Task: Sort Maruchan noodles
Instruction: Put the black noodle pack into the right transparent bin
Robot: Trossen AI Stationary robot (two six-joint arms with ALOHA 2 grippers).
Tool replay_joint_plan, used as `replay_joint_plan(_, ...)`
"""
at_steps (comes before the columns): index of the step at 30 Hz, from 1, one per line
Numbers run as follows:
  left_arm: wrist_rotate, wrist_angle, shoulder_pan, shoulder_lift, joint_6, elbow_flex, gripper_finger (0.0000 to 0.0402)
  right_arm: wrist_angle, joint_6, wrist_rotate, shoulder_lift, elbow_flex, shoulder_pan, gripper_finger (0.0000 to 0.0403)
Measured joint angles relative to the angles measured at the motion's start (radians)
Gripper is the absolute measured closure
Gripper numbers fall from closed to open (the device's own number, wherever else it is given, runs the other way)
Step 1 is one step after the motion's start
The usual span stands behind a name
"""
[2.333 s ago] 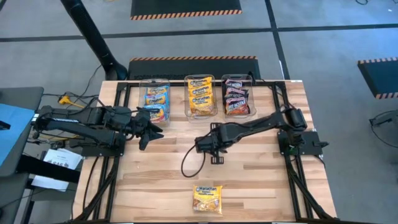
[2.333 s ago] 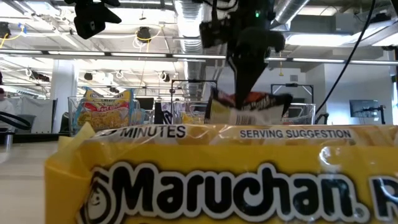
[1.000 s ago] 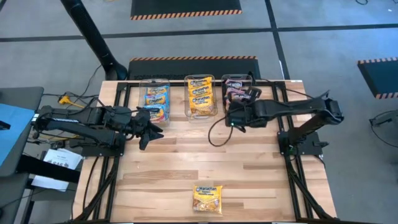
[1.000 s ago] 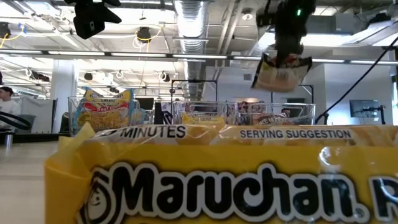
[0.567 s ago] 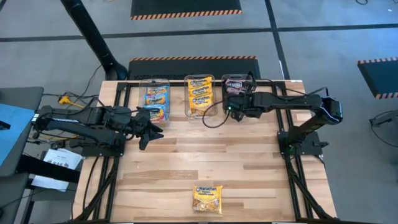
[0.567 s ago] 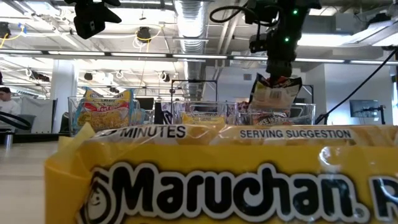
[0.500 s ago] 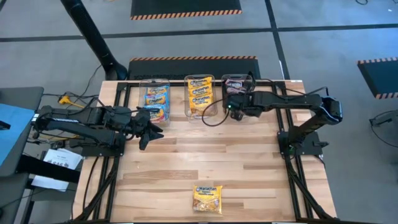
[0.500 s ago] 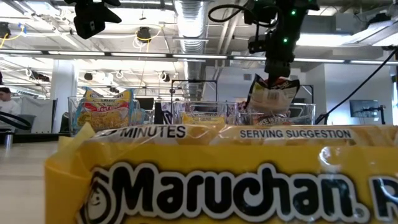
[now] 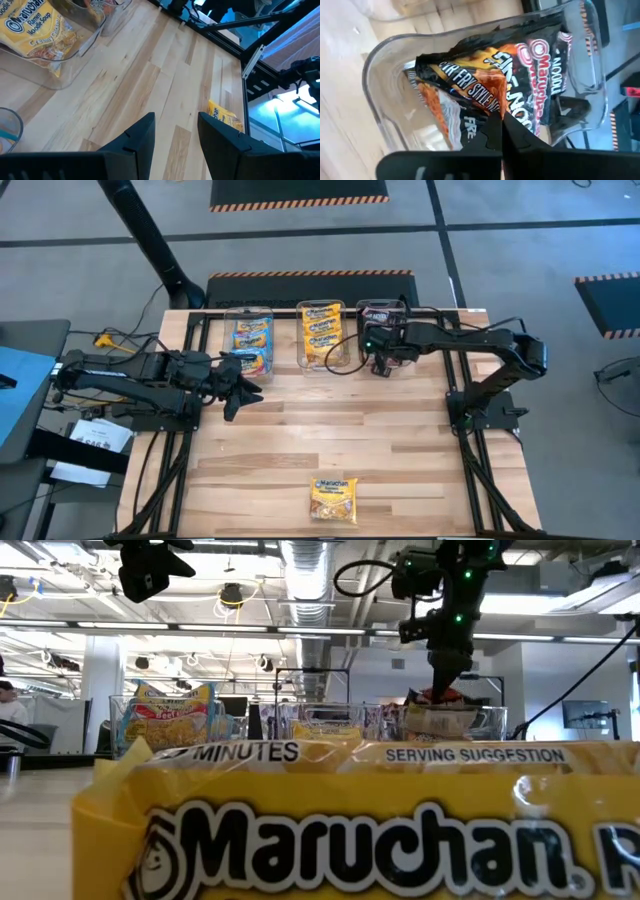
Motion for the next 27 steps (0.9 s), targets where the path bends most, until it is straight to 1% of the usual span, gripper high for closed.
replay_joint_plan(3, 0.000, 0.000, 0.000, 0.000, 0.000, 0.000, 0.0266, 0.012, 0.005, -0.030, 0.013, 0.002, 0.000, 0.0385)
replay_joint_plan(6, 0.000, -0.004, 0.000, 0.000, 0.000, 0.000, 0.0266, 0.008, 0.034, -0.049, 0.021, 0.003, -0.007, 0.0363)
replay_joint_plan(12, 0.000, -0.017, 0.000, 0.000, 0.000, 0.000, 0.0266, -0.013, 0.122, -0.175, 0.024, 0.002, -0.045, 0.0310)
replay_joint_plan(17, 0.000, -0.016, 0.000, 0.000, 0.000, 0.000, 0.0266, -0.026, 0.151, -0.181, 0.013, 0.004, -0.046, 0.0269)
replay_joint_plan(19, 0.000, -0.016, 0.000, 0.000, 0.000, 0.000, 0.0266, -0.064, 0.151, -0.191, 0.015, 0.017, -0.046, 0.0256)
replay_joint_plan(23, 0.000, -0.016, 0.000, 0.000, 0.000, 0.000, 0.0266, -0.112, 0.154, -0.203, 0.014, 0.057, -0.043, 0.0240)
replay_joint_plan(27, 0.000, -0.016, 0.000, 0.000, 0.000, 0.000, 0.0266, -0.152, 0.172, -0.204, 0.014, 0.110, -0.041, 0.0235)
